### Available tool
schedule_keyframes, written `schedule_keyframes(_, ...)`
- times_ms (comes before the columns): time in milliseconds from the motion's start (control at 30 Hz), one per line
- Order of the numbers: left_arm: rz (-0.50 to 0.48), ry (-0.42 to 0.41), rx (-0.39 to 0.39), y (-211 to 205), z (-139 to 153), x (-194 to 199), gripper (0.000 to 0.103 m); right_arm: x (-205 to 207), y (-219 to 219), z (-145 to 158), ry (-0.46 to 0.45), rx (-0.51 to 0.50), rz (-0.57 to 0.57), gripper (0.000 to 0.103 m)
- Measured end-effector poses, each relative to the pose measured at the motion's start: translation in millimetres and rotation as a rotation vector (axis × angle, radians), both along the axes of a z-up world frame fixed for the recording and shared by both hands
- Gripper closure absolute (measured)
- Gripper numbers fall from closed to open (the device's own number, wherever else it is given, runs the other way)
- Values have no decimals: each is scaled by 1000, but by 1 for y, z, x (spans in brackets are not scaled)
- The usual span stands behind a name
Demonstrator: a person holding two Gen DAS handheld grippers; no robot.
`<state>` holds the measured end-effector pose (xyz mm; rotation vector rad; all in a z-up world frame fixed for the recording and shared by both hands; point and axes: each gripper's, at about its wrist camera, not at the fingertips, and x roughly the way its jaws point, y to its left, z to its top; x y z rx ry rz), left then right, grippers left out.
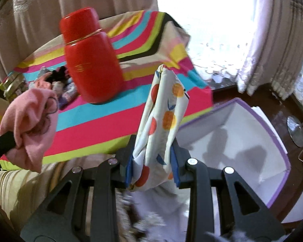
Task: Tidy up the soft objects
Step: 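Carry both held items into the white box and open both tools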
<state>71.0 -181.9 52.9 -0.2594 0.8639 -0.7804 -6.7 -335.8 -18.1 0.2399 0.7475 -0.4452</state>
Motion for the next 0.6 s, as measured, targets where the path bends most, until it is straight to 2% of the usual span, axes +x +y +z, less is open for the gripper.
schedule_keyframes(367,-129,3,-7,-53,6,-23,83,-40,-50,1,23,-29,-125,65)
schedule_keyframes(433,-155,5,-16,-63,7,-28,81,-46,-57,2,23,-27,-146,59)
schedule_keyframes(500,-185,7,-18,-72,8,-31,70,-51,-62,4,17,-23,-162,36)
schedule_keyframes(567,-204,-1,-17,-77,8,-35,67,-54,-66,6,1,-19,-169,27)
schedule_keyframes(600,-211,-5,-12,-79,7,-36,66,-56,-67,6,-6,-18,-170,26)
